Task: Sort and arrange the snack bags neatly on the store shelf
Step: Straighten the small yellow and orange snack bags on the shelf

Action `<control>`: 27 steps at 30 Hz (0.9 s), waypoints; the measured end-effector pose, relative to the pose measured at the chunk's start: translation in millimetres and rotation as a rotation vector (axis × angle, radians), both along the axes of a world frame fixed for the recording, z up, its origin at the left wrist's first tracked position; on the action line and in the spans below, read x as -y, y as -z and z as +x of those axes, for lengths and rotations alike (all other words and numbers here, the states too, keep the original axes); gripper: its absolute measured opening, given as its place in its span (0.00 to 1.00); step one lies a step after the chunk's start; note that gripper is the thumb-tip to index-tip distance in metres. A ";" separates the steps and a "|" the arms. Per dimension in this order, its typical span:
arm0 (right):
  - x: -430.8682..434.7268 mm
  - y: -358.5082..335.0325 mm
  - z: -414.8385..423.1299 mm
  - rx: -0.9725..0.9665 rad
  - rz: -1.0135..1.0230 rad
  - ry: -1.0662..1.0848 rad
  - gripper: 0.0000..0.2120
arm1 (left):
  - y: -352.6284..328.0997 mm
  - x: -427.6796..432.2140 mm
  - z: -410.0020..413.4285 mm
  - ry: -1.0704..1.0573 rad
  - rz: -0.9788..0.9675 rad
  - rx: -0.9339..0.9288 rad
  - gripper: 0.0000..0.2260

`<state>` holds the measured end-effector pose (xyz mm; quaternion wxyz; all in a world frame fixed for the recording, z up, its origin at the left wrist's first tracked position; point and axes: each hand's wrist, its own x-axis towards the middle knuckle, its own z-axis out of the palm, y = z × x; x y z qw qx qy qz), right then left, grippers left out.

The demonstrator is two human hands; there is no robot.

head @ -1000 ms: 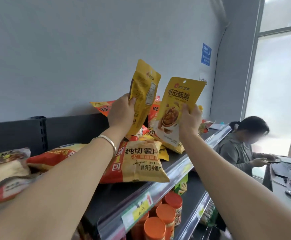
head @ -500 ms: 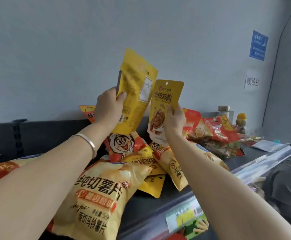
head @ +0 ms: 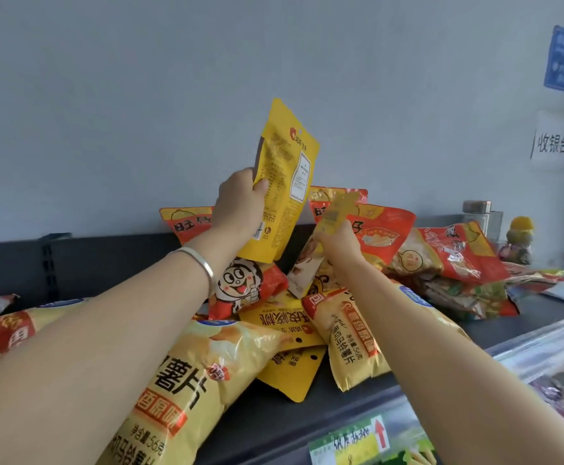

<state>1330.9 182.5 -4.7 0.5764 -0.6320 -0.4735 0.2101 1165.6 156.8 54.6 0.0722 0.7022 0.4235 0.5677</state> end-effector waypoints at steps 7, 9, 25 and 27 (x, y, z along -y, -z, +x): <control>34.7 -11.0 7.2 0.175 0.204 0.364 0.30 | 4.3 2.0 28.2 0.030 -0.065 -0.039 0.10; 47.3 -12.6 3.5 0.307 0.311 0.396 0.25 | 6.5 3.7 39.5 0.060 -0.094 -0.045 0.11; 53.3 11.5 20.9 0.212 0.158 0.115 0.10 | 72.6 -27.5 75.8 0.049 -0.511 -0.555 0.29; 52.5 15.1 25.1 0.217 0.114 0.106 0.09 | 77.2 -26.9 79.4 -0.009 -0.476 -0.608 0.29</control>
